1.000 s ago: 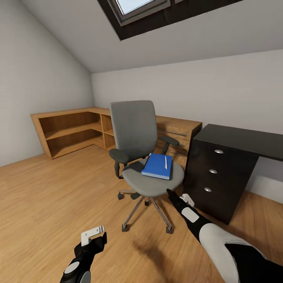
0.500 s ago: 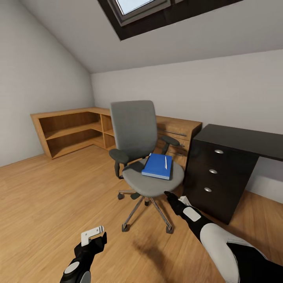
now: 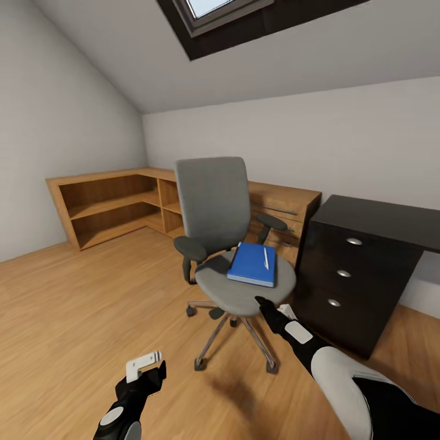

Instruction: In the bedroom, organize the workspace by keeping the computer under the desk, ensuring the monitor is on the desk, placing the keyboard on the desk next to the monitor, placing the mouse on the desk next to the keyboard, moving the folder from the swivel chair onto the desk next to the mouse, stacking the notebook on top of the folder with the pen on top of the notebook, and positioning the swivel chair next to the desk.

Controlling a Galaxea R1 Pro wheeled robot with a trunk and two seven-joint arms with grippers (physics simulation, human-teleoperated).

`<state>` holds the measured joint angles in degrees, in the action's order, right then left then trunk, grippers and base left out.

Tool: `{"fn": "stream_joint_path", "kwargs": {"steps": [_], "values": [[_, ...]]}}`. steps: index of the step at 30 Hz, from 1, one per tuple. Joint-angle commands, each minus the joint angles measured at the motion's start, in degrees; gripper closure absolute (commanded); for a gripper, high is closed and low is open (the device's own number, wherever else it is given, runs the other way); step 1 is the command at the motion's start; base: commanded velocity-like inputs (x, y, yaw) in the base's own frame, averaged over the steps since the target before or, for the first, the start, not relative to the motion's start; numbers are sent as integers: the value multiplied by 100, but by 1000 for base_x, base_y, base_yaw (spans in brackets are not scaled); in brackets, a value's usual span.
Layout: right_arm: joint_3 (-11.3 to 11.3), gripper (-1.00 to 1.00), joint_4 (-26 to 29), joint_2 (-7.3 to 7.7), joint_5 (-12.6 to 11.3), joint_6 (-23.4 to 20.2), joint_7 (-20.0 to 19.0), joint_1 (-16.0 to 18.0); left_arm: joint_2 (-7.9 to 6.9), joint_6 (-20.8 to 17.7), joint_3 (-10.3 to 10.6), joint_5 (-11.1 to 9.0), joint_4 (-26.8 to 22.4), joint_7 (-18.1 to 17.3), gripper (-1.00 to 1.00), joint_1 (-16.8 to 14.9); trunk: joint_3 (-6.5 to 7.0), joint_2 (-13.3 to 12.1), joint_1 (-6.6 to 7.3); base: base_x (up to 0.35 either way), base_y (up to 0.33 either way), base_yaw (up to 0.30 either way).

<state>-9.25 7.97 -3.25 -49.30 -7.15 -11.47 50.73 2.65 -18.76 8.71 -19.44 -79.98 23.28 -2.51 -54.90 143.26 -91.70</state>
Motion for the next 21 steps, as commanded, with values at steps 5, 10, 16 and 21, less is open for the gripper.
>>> {"fn": "stream_joint_path", "kwargs": {"steps": [5, 10, 16, 21], "values": [[-24, -100, -15, 0, 60, -7, 12, -2, -2, -14, 8, -51, -9, 45, -100, -4, -7, 1, -3, 281, 4, 0], [-24, -100, -15, 0, 60, 2, -10, -2, -2, -10, 8, -51, -9, 45, -100, -4, -7, 1, -3, 300, 1, 0], [-24, -100, -15, 0, 65, 11, -124, -2, -2, -5, 8, -51, -9, 45, -100, -3, -7, 1, -3, 316, 0, 0], [-24, -100, -15, 0, 64, 12, -135, -2, 1, -5, 10, -51, -9, 45, -100, -4, -7, 1, -3, 312, 0, 0]]}}
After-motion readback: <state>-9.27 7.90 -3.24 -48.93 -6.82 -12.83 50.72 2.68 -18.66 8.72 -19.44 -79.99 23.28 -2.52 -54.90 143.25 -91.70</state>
